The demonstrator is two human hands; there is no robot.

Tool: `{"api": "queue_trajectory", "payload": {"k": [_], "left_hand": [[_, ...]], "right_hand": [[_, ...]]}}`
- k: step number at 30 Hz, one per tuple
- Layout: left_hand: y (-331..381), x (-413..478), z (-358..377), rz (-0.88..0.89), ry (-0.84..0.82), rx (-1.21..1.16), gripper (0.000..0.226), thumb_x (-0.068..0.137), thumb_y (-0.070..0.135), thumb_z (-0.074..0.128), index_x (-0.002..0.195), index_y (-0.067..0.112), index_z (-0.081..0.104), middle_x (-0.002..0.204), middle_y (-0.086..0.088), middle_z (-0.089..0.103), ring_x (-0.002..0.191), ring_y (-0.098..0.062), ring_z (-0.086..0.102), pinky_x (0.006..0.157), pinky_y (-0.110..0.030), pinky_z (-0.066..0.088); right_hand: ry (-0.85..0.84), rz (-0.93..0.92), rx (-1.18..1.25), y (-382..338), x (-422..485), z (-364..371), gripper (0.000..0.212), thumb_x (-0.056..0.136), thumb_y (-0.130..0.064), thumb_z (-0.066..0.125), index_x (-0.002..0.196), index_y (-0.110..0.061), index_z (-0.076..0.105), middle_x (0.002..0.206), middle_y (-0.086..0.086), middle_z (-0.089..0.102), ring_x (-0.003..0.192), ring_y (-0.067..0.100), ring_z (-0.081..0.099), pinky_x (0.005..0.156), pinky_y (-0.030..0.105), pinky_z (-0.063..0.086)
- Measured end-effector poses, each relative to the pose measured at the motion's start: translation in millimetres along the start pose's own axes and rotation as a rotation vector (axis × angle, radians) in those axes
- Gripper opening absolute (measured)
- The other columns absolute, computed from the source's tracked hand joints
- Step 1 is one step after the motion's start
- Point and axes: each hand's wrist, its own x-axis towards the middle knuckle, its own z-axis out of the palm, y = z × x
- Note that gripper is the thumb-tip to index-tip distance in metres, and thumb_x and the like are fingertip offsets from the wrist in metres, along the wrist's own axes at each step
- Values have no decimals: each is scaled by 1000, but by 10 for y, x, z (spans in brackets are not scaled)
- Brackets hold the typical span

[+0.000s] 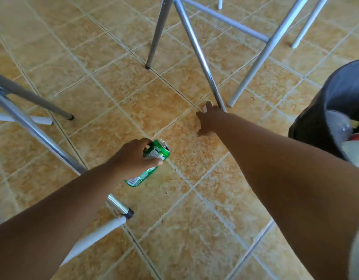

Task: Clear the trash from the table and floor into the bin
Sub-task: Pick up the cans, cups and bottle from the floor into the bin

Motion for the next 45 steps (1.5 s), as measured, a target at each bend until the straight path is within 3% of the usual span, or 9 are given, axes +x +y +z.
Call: {"api": "queue_trajectory", "payload": {"k": [3,6,9,15,22,29,32,36,45], "left_hand": [[-29,37,-8,-63,8,-45,50,77,44,72,120,22,56,107,-2,68,88,-18,64,70,-29,48],[-32,33,-19,-104,32,-103,47,78,45,71,118,24,57,107,-2,67,87,-18,63,68,-27,46],[12,37,-15,-115,52,-138,50,79,48,68,121,23,56,108,-2,65,86,-17,61,64,-24,42],[214,-9,19,-103,86,-121,45,81,55,63,112,22,61,102,0,67,78,-9,60,59,-22,44],[550,-213,-187,-118,173,-223,49,77,65,60,96,21,65,90,-4,71,77,-22,70,69,-43,60],[1612,-503,-449,112,200,-405,58,70,74,59,86,19,68,79,-3,73,69,-21,72,64,-44,60],[2181,-660,-515,209,181,-592,61,56,80,63,79,24,71,74,1,72,67,-18,70,61,-39,57],[2898,-737,-427,331,115,-639,45,76,65,61,77,21,70,70,4,71,64,-15,69,61,-36,56],[3607,-532,185,183,0,-522,71,64,73,64,94,10,68,85,-10,72,59,-18,70,45,-28,51]], "right_hand": [[172,-12,-17,-7,-164,81,52,84,-25,67,131,-10,50,141,14,26,121,37,44,81,46,50],[327,-79,21,-35,-382,164,26,89,-2,53,115,-3,58,130,14,36,104,33,54,66,41,41],[387,-145,96,-75,-546,325,25,89,0,52,113,-5,55,129,16,35,82,29,56,60,39,45],[401,-192,199,-185,-937,632,36,88,-3,52,123,-10,48,109,15,44,84,32,53,58,37,39],[780,-310,315,-193,-1823,172,22,78,6,54,97,-6,54,88,16,52,61,31,50,47,37,46],[1000,-426,218,705,-3052,-710,24,78,-2,56,101,-7,59,96,15,56,72,38,57,58,44,50],[1009,-347,218,1350,-3521,-841,25,74,-4,62,98,-9,63,95,10,59,72,27,58,63,39,48],[1041,-174,245,2098,-3927,-624,24,74,-4,68,96,-14,66,92,6,62,69,19,60,65,32,48],[943,-60,353,2537,-3903,204,31,72,0,73,99,-14,71,98,5,67,72,12,56,70,19,41]]}}
